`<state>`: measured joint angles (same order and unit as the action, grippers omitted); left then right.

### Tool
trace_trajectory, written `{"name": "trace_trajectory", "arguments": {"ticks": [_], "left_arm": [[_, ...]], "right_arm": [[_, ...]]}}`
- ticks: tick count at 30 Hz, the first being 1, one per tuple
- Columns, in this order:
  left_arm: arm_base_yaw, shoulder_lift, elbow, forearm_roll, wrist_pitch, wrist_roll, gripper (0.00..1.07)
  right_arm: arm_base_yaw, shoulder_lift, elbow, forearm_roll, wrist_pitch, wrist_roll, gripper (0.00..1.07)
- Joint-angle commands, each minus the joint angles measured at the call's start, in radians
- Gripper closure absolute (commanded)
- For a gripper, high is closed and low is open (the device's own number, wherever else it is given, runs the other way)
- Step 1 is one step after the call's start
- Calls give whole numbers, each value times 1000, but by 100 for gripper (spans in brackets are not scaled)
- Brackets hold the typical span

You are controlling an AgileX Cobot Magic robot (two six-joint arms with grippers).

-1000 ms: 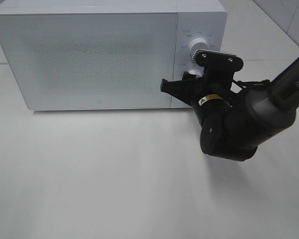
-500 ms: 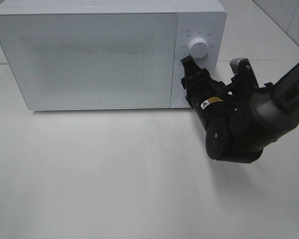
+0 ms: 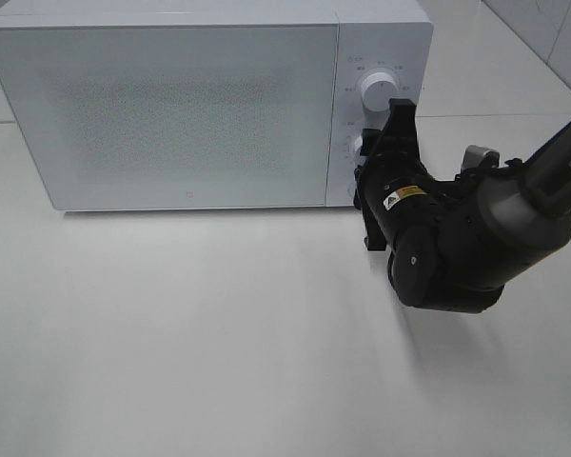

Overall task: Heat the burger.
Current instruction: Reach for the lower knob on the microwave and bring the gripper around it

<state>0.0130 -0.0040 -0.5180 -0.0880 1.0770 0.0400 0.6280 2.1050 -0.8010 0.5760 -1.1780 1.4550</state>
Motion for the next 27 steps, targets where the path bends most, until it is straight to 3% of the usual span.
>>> {"name": "trace_trajectory", "arguments": {"ticks": [1,19,27], "left_arm": [[4,-18,3,-5,-9,2,9],[4,-18,3,-5,-9,2,9],[4,-18,3,-5,-9,2,9]], "right_arm": [[14,-19,-43,-212,-228,109,107],[14,-19,-43,-166,-217,110,102],[14,-19,-43,-84,-219,61,82]]}}
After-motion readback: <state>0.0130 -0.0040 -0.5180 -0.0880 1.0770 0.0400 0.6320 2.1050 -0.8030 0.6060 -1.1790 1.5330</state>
